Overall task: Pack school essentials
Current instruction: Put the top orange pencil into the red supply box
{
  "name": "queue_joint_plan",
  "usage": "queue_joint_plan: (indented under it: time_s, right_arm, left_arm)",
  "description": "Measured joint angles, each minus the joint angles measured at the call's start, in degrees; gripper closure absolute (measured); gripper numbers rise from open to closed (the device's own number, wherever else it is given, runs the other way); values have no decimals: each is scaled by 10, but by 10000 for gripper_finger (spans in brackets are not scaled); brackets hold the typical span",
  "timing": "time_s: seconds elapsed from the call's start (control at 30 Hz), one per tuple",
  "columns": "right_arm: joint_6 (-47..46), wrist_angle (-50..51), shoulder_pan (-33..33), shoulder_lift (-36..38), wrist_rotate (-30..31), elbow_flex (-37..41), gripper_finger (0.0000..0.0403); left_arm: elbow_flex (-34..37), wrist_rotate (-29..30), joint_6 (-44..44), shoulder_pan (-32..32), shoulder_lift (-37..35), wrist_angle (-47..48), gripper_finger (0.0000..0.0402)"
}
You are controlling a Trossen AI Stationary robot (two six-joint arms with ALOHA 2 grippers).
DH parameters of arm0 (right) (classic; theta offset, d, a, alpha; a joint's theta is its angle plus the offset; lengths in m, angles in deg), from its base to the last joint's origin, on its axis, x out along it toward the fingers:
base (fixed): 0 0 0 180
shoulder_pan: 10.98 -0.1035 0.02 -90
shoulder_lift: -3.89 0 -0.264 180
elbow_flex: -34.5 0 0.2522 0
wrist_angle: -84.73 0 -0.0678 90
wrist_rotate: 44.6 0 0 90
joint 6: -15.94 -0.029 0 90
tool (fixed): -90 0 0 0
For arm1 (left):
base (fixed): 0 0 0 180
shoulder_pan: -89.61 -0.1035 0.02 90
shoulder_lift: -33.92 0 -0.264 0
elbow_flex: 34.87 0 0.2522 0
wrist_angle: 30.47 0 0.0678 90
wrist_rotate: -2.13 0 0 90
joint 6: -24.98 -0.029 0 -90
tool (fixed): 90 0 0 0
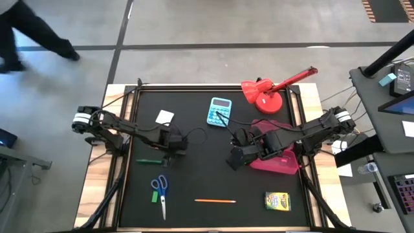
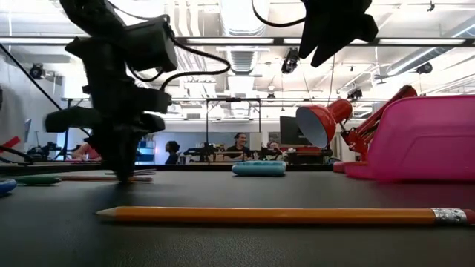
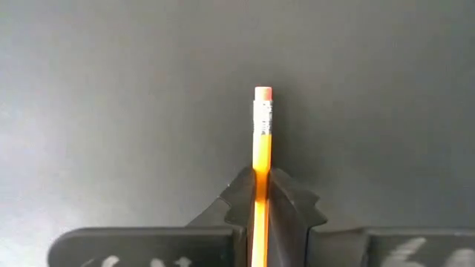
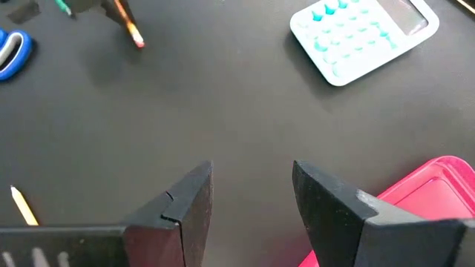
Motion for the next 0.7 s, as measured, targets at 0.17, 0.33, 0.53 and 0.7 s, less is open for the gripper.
queue_joint_plan:
  time_s: [0.17, 0.33, 0.53, 0.7]
  right_arm:
    - [-4, -1, 0, 1, 0, 0, 227]
    - [-4, -6, 0, 1, 0, 0, 227]
    - [1, -30, 0, 1, 2, 0, 227]
    - [63, -141, 0, 0, 18, 0, 227]
  left_arm:
    - [-22, -2, 6, 0, -36, -22, 387]
    - [-38, -10, 50, 0, -87, -94, 387]
    - [-37, -13, 134, 0, -161, -215, 387]
    - [-36, -13, 181, 0, -207, -317, 387]
